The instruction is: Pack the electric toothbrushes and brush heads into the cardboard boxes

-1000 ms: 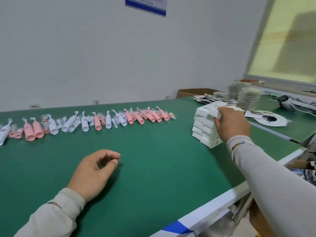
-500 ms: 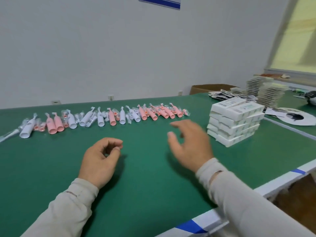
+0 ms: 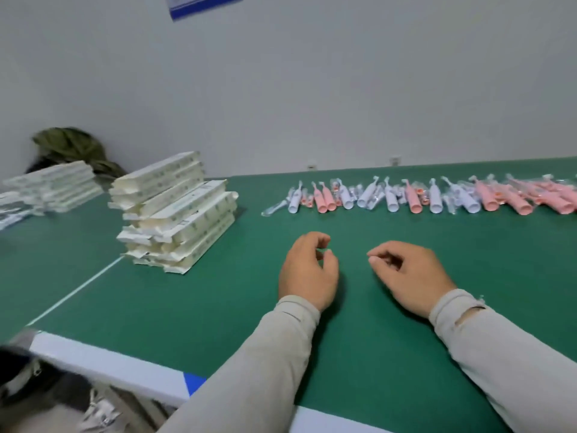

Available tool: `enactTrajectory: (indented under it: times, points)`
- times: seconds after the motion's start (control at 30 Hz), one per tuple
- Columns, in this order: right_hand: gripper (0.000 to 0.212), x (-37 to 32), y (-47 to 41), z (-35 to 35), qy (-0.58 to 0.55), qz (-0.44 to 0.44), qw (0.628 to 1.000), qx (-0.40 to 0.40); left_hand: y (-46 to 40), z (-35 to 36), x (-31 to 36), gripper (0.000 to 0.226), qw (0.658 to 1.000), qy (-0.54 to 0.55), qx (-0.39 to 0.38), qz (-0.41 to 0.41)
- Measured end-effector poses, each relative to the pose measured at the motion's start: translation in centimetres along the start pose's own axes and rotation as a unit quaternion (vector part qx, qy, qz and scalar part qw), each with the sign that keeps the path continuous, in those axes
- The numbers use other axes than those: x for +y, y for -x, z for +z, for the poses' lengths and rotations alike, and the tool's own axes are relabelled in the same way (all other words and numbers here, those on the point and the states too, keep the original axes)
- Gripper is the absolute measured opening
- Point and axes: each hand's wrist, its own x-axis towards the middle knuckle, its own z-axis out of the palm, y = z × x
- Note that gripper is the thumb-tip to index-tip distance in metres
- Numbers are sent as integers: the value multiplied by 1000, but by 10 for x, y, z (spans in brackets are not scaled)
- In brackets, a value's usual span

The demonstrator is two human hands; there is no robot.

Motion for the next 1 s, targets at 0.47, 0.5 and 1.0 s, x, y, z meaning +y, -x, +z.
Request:
enactTrajectory:
  times: [0.47, 0.5, 1.0]
  points:
    - [19, -2, 2, -3, 6, -13, 1000, -21, -112, -174, -99, 72, 812, -566, 47, -138]
    - [18, -2, 1, -3, 7, -10, 1000, -23, -114, -176, -100, 69, 804, -576, 42, -141]
    - [17, -5, 3, -2, -27, 15, 999, -18, -117, -170, -99, 31, 850, -512, 106, -68]
